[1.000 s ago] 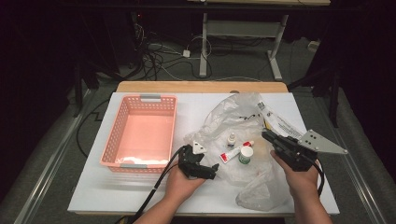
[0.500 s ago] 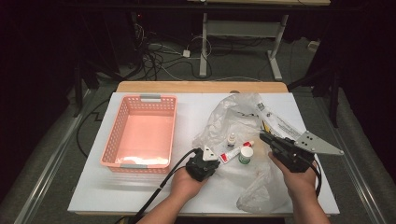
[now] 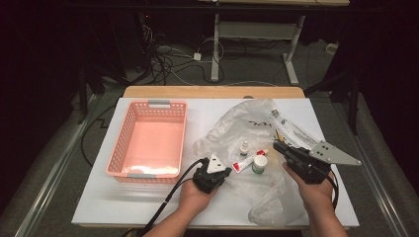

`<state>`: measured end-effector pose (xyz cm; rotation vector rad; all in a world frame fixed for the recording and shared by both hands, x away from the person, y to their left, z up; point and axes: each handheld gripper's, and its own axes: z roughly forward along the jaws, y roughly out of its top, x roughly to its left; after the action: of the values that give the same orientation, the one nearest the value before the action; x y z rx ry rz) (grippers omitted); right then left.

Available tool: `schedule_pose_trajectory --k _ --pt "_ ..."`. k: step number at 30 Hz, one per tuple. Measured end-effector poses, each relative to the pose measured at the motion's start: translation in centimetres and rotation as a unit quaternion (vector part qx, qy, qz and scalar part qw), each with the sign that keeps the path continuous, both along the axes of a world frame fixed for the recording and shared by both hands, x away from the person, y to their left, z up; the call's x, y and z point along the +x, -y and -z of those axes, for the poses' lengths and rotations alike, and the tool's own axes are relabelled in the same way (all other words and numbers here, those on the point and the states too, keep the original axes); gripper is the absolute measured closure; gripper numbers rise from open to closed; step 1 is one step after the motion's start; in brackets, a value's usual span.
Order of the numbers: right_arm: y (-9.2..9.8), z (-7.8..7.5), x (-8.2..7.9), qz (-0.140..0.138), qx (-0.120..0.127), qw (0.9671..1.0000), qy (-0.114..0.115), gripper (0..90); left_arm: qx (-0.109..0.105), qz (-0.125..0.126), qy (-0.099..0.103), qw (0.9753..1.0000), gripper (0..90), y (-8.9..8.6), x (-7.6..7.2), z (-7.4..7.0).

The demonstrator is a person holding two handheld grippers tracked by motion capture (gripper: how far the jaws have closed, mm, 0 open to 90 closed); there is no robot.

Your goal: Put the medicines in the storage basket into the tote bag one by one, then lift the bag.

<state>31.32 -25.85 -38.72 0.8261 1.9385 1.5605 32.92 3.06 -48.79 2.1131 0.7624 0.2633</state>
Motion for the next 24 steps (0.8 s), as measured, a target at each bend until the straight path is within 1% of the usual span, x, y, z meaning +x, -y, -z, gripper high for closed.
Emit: schedule_pose_trajectory --k 3,6,8,13,16,19,21,24 --pt "-0.2 0.2 0.0 0.0 -0.003 1.0 0.0 90.0 -0.011 -0.002 0.009 0.9999 88.7 -0.2 -0.1 0.0" --pt "-0.4 0.3 0.0 0.0 -0.006 1.0 0.003 90.0 -0.032 -0.01 0.012 0.9994 88.6 -0.6 -0.3 -0.1" --pt "-0.4 0.3 0.0 0.001 -0.006 1.0 0.003 90.0 -0.039 -0.012 0.018 0.999 88.6 -0.8 -0.4 -0.2" --pt "-0.6 0.2 0.2 0.007 -0.003 1.0 0.004 90.0 -0.051 -0.018 0.039 0.9977 88.6 -0.9 -0.8 -0.7" --pt "-0.6 0.2 0.1 0.009 -0.003 0.9999 0.009 90.0 -0.064 -0.027 0.055 0.9961 88.6 -1.2 -1.1 -1.4" --pt "-0.4 0.2 0.1 0.012 0.0 0.9999 0.01 90.0 -0.068 -0.033 0.073 0.9944 88.6 -1.4 -1.3 -2.2" --pt "-0.5 0.2 0.1 0.011 -0.001 0.9999 0.011 90.0 -0.064 -0.035 0.087 0.9935 88.6 -1.5 -1.5 -2.6" --pt "-0.6 0.3 0.2 0.011 0.002 0.9998 0.013 90.0 -0.07 -0.037 0.108 0.991 88.6 -1.6 -1.8 -3.2"
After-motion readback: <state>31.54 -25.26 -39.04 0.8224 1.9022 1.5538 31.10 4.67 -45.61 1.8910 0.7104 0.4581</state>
